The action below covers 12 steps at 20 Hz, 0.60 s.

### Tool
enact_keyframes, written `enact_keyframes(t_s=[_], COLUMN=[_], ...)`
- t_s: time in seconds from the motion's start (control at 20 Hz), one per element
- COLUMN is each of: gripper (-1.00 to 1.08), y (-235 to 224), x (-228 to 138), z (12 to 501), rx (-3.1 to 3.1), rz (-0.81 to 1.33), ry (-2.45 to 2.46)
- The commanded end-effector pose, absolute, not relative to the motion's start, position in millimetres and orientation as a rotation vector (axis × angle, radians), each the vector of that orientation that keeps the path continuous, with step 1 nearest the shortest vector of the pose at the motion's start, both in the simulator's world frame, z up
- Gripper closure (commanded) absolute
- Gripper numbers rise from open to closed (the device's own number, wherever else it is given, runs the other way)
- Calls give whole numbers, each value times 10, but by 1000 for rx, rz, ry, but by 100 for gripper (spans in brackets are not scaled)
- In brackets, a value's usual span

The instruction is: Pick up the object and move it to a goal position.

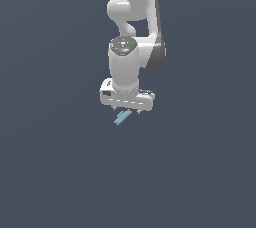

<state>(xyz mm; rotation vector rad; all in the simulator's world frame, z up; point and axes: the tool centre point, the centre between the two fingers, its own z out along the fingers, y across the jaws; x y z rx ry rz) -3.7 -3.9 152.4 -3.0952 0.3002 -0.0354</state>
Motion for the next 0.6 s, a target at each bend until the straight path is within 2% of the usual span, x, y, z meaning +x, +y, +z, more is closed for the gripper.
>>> enact_keyframes(t_s=[0.0,0.55], gripper=[-92,-92], y=[-62,-199], x=[-95,-413], z=[1403,860], rx=[-3085,-2995], rz=[-29,-5], ry=[402,895])
